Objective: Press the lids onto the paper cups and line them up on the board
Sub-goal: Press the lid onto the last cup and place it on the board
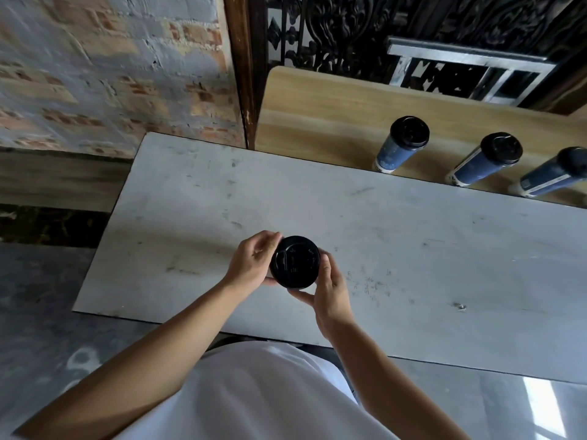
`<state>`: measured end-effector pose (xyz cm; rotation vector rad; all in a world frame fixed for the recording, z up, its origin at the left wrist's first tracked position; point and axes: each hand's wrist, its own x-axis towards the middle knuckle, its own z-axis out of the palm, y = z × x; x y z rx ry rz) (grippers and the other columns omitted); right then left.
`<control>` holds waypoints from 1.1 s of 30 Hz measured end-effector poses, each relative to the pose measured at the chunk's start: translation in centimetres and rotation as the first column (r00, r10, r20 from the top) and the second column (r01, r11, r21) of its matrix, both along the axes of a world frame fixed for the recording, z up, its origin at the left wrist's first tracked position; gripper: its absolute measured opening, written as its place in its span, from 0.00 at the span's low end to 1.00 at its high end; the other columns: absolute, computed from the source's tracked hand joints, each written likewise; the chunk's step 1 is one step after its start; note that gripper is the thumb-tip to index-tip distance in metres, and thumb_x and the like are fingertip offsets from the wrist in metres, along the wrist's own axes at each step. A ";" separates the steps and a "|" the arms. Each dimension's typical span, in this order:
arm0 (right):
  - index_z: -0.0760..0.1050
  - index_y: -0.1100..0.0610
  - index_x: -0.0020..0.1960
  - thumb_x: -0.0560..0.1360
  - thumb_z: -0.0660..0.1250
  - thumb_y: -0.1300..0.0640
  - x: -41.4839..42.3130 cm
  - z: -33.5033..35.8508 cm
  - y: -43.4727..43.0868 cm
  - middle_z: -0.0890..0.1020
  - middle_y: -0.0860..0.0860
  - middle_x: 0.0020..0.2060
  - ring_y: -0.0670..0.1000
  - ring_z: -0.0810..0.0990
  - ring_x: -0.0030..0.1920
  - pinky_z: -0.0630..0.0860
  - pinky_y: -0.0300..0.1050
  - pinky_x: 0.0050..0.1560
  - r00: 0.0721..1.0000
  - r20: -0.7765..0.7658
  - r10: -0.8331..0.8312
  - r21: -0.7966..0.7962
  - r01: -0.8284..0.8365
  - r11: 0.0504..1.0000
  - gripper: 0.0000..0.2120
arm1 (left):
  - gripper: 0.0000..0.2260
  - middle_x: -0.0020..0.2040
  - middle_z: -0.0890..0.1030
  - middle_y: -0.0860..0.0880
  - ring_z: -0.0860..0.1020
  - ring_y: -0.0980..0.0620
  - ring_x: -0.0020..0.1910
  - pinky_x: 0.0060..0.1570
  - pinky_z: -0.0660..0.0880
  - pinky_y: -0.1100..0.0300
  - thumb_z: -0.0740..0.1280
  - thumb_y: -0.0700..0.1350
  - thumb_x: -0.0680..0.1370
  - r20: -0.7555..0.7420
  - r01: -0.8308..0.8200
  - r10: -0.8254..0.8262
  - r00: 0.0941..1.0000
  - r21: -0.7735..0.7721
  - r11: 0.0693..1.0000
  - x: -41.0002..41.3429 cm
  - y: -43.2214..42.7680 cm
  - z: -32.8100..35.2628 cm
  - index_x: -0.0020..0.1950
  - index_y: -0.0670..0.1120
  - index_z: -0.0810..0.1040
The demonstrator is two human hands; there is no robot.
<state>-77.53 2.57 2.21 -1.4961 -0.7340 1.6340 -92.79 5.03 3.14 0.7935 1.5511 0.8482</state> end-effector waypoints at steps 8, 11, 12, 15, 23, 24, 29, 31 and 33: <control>0.81 0.57 0.55 0.83 0.62 0.50 0.7 1.4 0.9 0.83 0.55 0.58 0.56 0.80 0.63 0.84 0.56 0.48 0.992 -0.090 -0.092 -0.188 0.074 0.979 0.13 | 0.12 0.53 0.80 0.51 0.79 0.56 0.53 0.42 0.85 0.46 0.58 0.48 0.85 0.037 -0.059 0.061 0.997 -0.033 0.998 0.9 -1.0 0.0 0.56 0.45 0.80; 0.82 0.59 0.57 0.82 0.64 0.53 1.1 1.6 0.4 0.85 0.54 0.57 0.55 0.81 0.63 0.83 0.51 0.53 0.986 -0.116 -0.121 -0.189 0.098 0.977 0.12 | 0.11 0.56 0.80 0.47 0.79 0.51 0.57 0.41 0.85 0.44 0.60 0.50 0.82 -0.021 -0.107 0.105 0.994 -0.091 0.990 0.6 -1.5 -0.5 0.53 0.48 0.80; 0.83 0.59 0.56 0.82 0.65 0.54 1.2 1.7 0.3 0.86 0.54 0.55 0.55 0.82 0.62 0.82 0.48 0.54 0.985 -0.123 -0.125 -0.181 0.102 0.978 0.11 | 0.11 0.55 0.81 0.46 0.80 0.49 0.57 0.40 0.85 0.44 0.61 0.52 0.80 -0.046 -0.106 0.102 0.994 -0.104 0.989 0.4 -1.5 -0.6 0.51 0.49 0.80; 0.85 0.57 0.51 0.82 0.65 0.53 1.6 1.8 0.4 0.87 0.53 0.50 0.54 0.83 0.59 0.80 0.46 0.57 0.992 -0.102 -0.079 -0.145 0.063 0.987 0.11 | 0.13 0.53 0.82 0.46 0.82 0.50 0.54 0.37 0.85 0.45 0.66 0.58 0.79 -0.083 -0.078 0.066 0.994 -0.147 0.986 -0.1 -1.1 -0.2 0.49 0.49 0.80; 0.84 0.55 0.57 0.83 0.62 0.48 2.1 1.4 0.9 0.86 0.52 0.56 0.54 0.81 0.64 0.82 0.63 0.56 0.992 -0.120 0.028 -0.195 -0.051 0.980 0.15 | 0.20 0.48 0.84 0.49 0.85 0.51 0.47 0.38 0.85 0.44 0.67 0.61 0.78 -0.081 0.060 -0.075 0.994 -0.176 0.983 -0.9 -0.6 0.4 0.51 0.44 0.81; 0.84 0.56 0.58 0.83 0.62 0.48 2.0 1.3 0.8 0.86 0.53 0.57 0.54 0.80 0.64 0.82 0.64 0.56 0.991 -0.127 0.027 -0.194 -0.052 0.980 0.16 | 0.18 0.47 0.83 0.49 0.84 0.50 0.47 0.38 0.85 0.44 0.67 0.60 0.79 -0.093 0.066 -0.080 0.992 -0.140 0.988 -1.0 -0.5 0.2 0.49 0.45 0.80; 0.82 0.57 0.61 0.83 0.62 0.47 1.2 0.7 0.4 0.85 0.54 0.58 0.54 0.80 0.65 0.84 0.59 0.52 0.996 -0.089 -0.008 -0.167 -0.007 0.986 0.18 | 0.07 0.51 0.83 0.48 0.81 0.50 0.54 0.34 0.77 0.72 0.65 0.50 0.82 -0.211 0.178 -0.154 0.965 0.097 0.979 -1.6 -0.1 -0.8 0.47 0.50 0.80; 0.82 0.57 0.61 0.83 0.61 0.47 1.0 0.5 0.4 0.85 0.55 0.58 0.53 0.81 0.63 0.84 0.58 0.50 0.999 -0.052 -0.013 -0.143 0.005 0.990 0.18 | 0.08 0.50 0.84 0.49 0.82 0.48 0.55 0.38 0.81 0.66 0.64 0.51 0.82 -0.179 0.208 -0.184 0.966 0.121 0.971 -1.6 -0.1 -1.2 0.47 0.53 0.81; 0.82 0.56 0.60 0.84 0.59 0.47 0.9 0.5 0.5 0.84 0.54 0.57 0.53 0.82 0.62 0.85 0.59 0.50 1.000 -0.003 0.006 -0.111 -0.006 0.994 0.18 | 0.09 0.47 0.84 0.55 0.83 0.48 0.54 0.46 0.84 0.47 0.62 0.56 0.81 -0.156 0.227 -0.208 0.966 0.117 0.967 -1.5 -0.1 -1.5 0.49 0.57 0.81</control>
